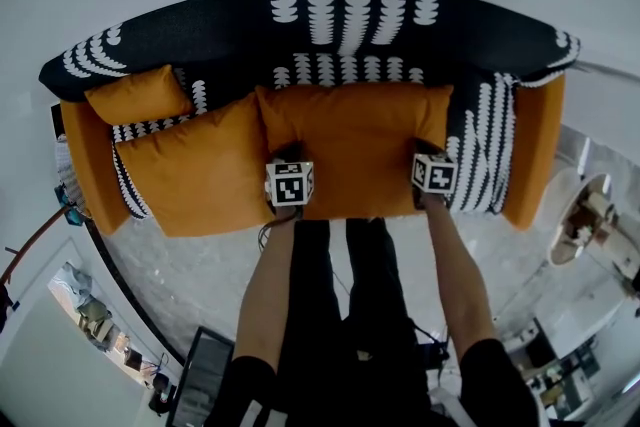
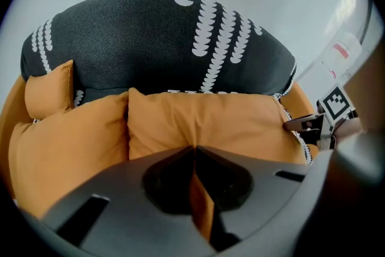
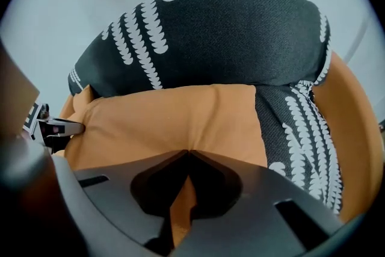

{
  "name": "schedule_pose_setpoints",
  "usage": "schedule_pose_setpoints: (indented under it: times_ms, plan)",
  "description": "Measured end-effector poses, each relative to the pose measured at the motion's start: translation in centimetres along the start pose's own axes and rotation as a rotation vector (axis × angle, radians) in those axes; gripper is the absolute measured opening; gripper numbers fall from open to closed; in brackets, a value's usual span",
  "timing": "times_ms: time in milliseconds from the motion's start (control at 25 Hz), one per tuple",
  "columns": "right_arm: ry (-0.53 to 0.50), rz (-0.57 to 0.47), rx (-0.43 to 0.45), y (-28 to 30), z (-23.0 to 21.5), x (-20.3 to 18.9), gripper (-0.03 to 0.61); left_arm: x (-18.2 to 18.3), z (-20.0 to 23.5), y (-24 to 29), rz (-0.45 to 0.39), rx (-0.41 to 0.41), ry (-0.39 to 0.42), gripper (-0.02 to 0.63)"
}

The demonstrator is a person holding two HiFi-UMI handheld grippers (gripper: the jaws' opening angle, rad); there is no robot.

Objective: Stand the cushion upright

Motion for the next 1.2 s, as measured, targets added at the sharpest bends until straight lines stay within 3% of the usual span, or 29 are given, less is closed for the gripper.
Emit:
schedule_pose_setpoints:
  times_ms: [880, 1200]
  plan:
    - [-0.002, -0.11, 0.06, -6.3, -0.3, -0.3, -0.005, 0.7, -3.3, -6.2, -0.216, -0.028, 0.049, 0.0]
    - [-0.007, -0.242, 0.042, -8.8, -1.5, 3.3, -0.005, 3.0, -5.2, -8.1, -0.318, -0.052, 0.105, 0.0]
Point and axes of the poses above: the fingertips, and each gripper's own axes: y forward along the fingers, z to its left, x out of its top, the point moved 5 cm from there along -y, backward along the fingers, and after that the axes turned 13 degrees about -z, right-handed, at the moved point
